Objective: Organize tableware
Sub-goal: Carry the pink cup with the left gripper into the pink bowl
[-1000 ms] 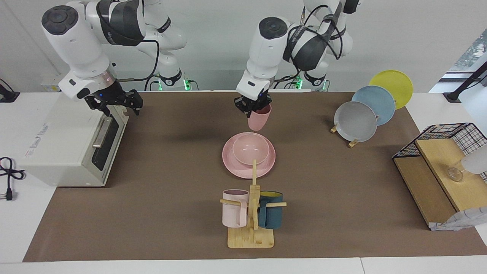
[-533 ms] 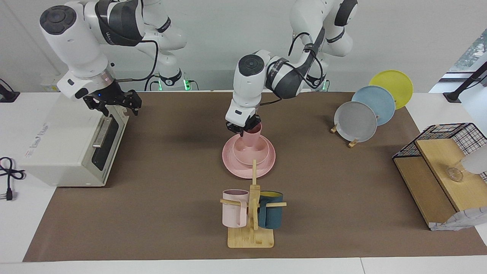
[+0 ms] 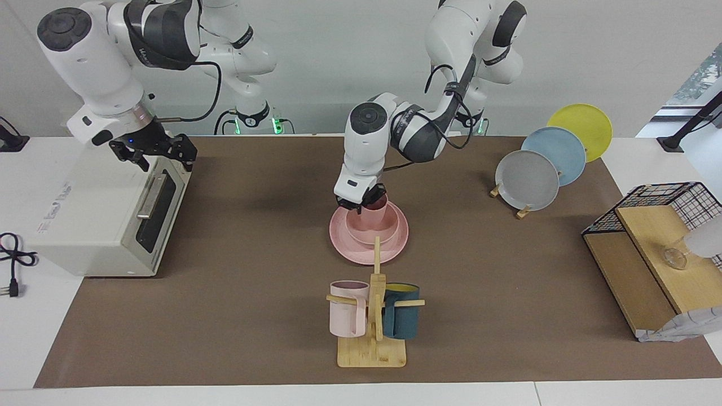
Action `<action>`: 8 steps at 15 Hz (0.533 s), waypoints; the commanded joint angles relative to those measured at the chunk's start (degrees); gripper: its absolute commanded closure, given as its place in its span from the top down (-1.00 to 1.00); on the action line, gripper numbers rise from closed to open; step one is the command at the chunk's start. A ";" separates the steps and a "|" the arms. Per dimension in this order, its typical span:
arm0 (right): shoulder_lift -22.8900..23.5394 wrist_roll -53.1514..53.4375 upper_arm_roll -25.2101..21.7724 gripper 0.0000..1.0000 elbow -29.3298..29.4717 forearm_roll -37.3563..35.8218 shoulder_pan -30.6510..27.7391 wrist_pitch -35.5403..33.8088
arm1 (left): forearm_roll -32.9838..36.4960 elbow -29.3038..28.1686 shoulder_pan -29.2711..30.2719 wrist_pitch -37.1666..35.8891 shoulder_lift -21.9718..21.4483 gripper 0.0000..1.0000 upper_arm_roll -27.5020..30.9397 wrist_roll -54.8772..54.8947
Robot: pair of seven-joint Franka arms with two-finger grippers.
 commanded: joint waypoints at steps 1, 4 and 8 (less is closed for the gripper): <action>-1.28 -3.06 1.71 1.00 -1.42 0.58 -2.31 0.71 | 2.38 -1.37 -0.77 2.34 0.12 -1.00 0.81 -1.05; -1.28 -3.06 1.80 1.00 -0.90 0.66 -2.05 0.36 | 2.65 -1.90 -0.68 3.05 0.12 -1.00 0.81 -0.53; -1.28 -2.89 1.45 1.00 1.47 0.75 -1.96 -2.18 | 3.52 -1.55 -0.33 2.53 0.12 1.00 0.81 -0.44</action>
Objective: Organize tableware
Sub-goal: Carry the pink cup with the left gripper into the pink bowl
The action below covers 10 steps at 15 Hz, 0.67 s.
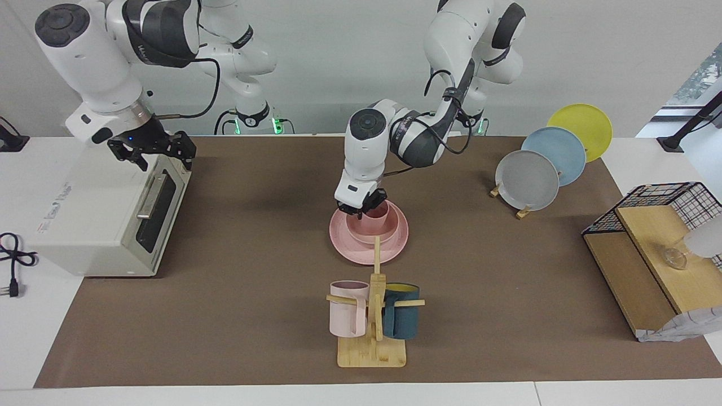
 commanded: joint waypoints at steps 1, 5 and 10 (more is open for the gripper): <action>-0.62 -1.22 0.49 1.00 2.34 0.84 -1.17 -2.96 | 2.10 -0.37 -0.33 0.28 -0.60 1.00 0.66 -0.44; -0.97 -0.43 0.58 1.00 1.83 1.28 -0.99 -2.89 | 1.93 0.25 2.64 -4.81 -5.58 1.00 0.75 1.57; -1.06 -0.43 0.75 1.00 1.92 1.28 -0.82 -2.97 | -0.97 1.22 12.82 -15.62 -17.62 1.00 0.75 9.73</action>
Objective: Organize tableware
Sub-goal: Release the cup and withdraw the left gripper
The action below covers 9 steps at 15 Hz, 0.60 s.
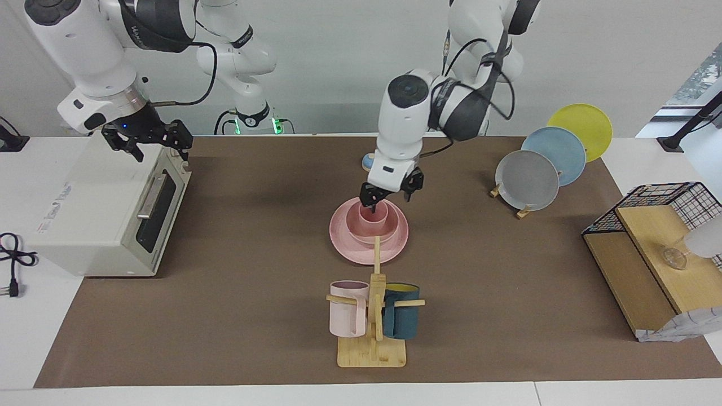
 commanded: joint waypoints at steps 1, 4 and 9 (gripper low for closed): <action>-0.57 -0.43 0.62 1.00 -0.27 1.28 -0.84 -0.97 | -1.92 -1.63 7.15 -6.32 -7.98 1.00 -0.26 8.48; -0.48 -0.43 0.62 1.00 -0.27 1.28 -0.84 -0.97 | -2.10 -1.71 14.01 -12.66 -12.21 1.00 0.18 22.36; -0.48 -0.43 0.62 1.00 -0.27 1.28 -0.84 -0.97 | -2.01 -7.22 22.20 -15.23 -17.04 1.00 0.36 37.52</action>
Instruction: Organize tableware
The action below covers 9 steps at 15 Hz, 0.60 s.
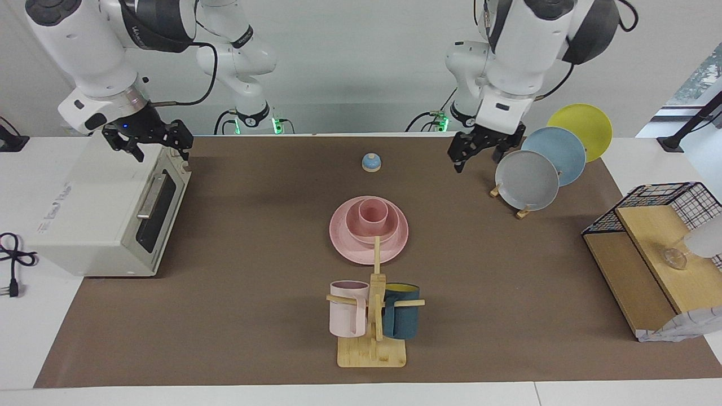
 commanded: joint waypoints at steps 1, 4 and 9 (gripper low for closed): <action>-0.48 -0.43 0.60 1.00 -0.24 1.28 -0.93 -0.86 | -0.97 -9.46 0.90 2.20 -5.37 1.00 -0.50 2.46; -0.57 -0.43 0.60 1.00 -0.24 1.28 -0.93 -0.86 | -0.97 -12.57 0.72 5.73 -6.70 1.00 -0.41 1.85; -0.48 -0.43 0.60 1.00 -0.24 1.28 -0.93 -0.86 | -0.97 -9.93 0.72 5.56 -5.74 1.00 -0.41 1.59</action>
